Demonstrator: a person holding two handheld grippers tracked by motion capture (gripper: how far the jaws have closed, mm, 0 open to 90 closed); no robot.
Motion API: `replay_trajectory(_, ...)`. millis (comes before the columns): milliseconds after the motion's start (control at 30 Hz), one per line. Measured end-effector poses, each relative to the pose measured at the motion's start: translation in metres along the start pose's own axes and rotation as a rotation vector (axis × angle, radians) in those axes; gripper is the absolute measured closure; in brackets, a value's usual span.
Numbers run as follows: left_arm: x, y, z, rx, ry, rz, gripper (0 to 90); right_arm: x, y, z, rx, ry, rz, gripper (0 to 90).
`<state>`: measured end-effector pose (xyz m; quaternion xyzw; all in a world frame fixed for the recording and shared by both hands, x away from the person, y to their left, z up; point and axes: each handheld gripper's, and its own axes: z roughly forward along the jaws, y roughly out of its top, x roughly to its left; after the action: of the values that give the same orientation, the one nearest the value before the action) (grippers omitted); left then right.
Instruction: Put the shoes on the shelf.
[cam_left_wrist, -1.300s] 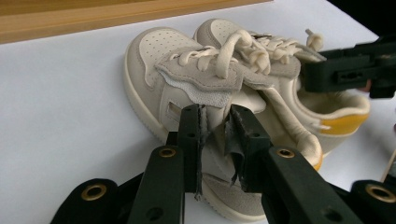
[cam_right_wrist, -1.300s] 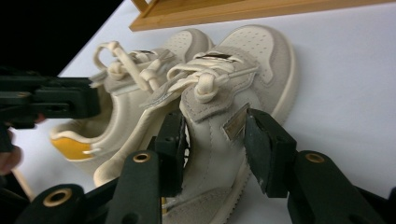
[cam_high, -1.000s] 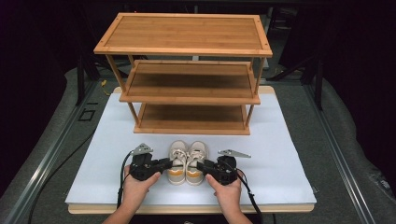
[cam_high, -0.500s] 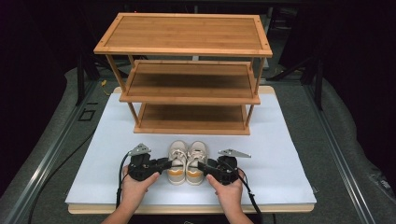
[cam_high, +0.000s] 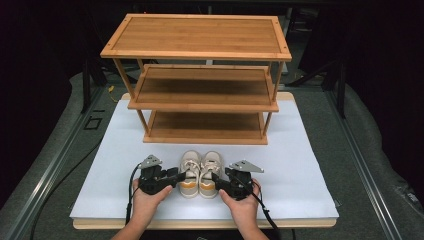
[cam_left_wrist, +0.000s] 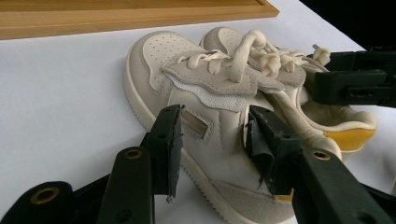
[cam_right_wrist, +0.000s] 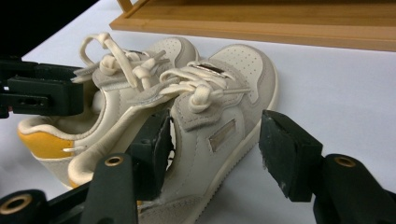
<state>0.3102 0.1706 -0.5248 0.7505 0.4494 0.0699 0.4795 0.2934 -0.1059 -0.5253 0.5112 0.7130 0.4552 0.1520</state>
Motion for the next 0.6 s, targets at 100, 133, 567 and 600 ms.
replay_trajectory(100, -0.001, -0.001, 0.002, -0.005, 0.016, -0.001, 52.6, 0.001, -0.001, 0.003, -0.001, 0.017, 0.000, 40.9)
replay_trajectory(133, -0.001, -0.001, 0.003, -0.006, 0.021, -0.004, 50.6, 0.002, -0.001, 0.003, 0.004, 0.013, 0.000, 39.2)
replay_trajectory(567, -0.002, -0.007, 0.008, -0.048, 0.018, -0.037, 50.1, -0.003, -0.005, 0.010, 0.001, 0.044, 0.050, 36.9)
replay_trajectory(600, -0.002, -0.008, 0.008, -0.052, 0.018, -0.042, 50.1, -0.002, -0.005, 0.010, -0.007, 0.040, 0.040, 37.6)
